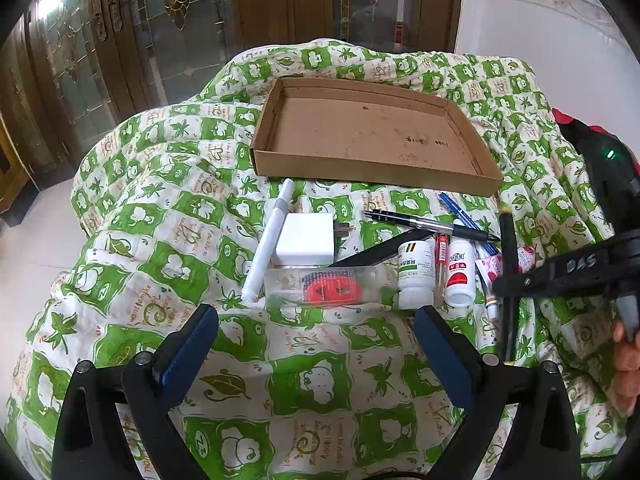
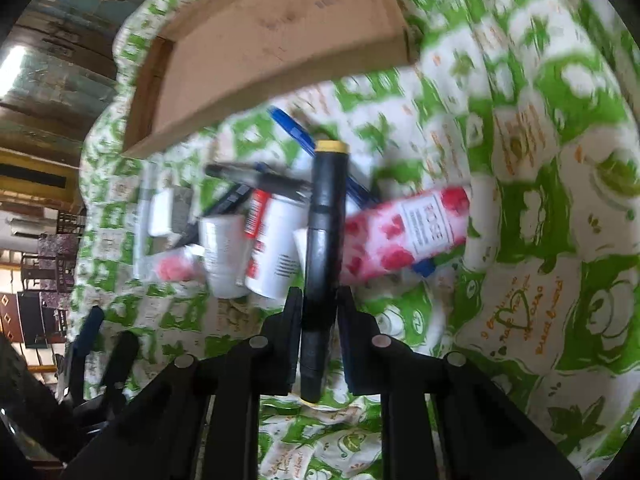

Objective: Organize rigid objects
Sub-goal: 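Close the right gripper around the black yellow-capped marker, then lift the marker with the right gripper while the left gripper grasps the pink ROSE tube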

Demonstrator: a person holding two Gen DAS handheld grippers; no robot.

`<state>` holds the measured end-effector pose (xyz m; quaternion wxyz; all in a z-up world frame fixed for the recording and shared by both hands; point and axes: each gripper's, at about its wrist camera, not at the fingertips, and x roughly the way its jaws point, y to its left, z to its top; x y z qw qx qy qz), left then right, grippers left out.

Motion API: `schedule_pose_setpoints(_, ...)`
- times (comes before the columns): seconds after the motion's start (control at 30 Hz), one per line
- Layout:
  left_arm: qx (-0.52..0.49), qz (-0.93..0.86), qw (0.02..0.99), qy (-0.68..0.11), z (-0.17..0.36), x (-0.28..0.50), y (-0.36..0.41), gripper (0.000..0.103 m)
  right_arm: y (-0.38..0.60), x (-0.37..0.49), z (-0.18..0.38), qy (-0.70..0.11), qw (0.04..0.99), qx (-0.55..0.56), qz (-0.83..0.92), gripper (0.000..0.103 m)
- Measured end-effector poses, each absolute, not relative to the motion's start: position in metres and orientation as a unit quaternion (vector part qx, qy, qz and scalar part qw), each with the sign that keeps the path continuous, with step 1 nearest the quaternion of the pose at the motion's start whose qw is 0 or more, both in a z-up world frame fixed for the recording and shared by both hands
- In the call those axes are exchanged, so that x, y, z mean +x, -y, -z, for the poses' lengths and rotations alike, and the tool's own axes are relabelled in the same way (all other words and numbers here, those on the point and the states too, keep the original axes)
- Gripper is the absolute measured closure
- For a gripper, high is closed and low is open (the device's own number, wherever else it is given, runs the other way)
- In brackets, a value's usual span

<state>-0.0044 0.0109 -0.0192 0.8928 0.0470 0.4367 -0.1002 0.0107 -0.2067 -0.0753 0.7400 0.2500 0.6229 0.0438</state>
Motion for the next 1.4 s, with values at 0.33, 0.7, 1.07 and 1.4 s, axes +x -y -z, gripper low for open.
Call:
schedule_pose_setpoints(0.33, 0.054, 0.099, 0.892, -0.438, 0.022, -0.004, -0.009, 0.003, 0.218, 0.014, 0.018, -0.550, 0.802, 0.226, -0.055, 0.087)
schedule_pose_setpoints(0.7, 0.079, 0.137, 0.884, -0.441, 0.015, -0.010, 0.022, 0.004, 0.216, 0.032, -0.004, -0.554, 0.814, 0.153, -0.082, 0.087)
schedule_pose_setpoints(1.07, 0.145, 0.301, 0.820, -0.464, 0.036, 0.001, 0.134, 0.005, 0.281, 0.038, -0.027, -0.508, 0.835, 0.209, -0.033, 0.087)
schedule_pose_setpoints(1.4, 0.160, 0.362, 0.771, -0.499, 0.073, 0.031, 0.196, 0.024, 0.301, 0.041, -0.015, -0.519, 0.814, 0.259, -0.026, 0.087)
